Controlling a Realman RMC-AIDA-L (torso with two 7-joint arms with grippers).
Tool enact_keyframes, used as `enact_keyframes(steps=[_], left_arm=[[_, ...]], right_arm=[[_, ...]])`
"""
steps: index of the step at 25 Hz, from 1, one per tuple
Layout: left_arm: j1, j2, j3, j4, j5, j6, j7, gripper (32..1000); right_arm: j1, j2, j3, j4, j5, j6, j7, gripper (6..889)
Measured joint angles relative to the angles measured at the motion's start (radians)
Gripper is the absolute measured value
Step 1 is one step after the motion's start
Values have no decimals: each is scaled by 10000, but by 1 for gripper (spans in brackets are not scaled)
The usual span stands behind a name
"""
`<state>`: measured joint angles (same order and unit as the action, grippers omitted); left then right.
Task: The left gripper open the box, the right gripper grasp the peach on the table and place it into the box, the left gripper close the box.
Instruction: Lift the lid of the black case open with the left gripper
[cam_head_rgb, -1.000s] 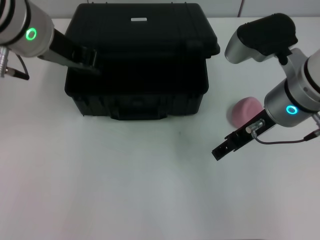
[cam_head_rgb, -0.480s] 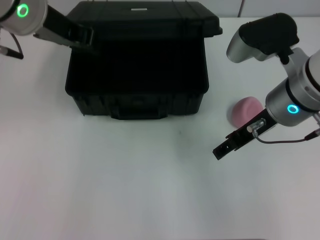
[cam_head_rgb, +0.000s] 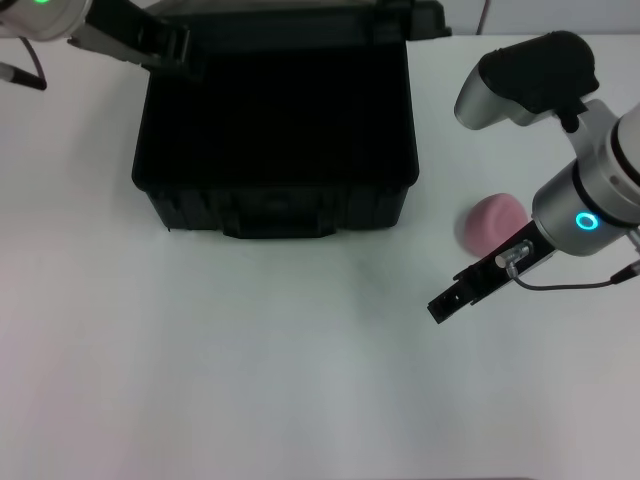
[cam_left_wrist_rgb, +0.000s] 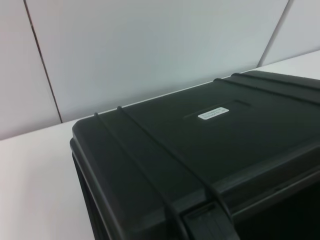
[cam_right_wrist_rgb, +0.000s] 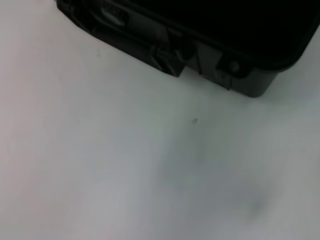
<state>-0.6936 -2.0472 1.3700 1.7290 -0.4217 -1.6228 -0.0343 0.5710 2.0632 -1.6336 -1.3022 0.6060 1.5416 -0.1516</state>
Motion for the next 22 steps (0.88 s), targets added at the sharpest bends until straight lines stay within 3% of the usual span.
enact_keyframes(steps=[14, 22], left_arm=[[-310, -11, -690, 2, 130, 61, 379, 373], [-374, -16, -765, -3, 228, 123, 409, 373]], right_arm=[[42, 1, 118, 66, -80, 1, -20, 852], [88, 0, 283, 137, -93, 1, -118, 853]])
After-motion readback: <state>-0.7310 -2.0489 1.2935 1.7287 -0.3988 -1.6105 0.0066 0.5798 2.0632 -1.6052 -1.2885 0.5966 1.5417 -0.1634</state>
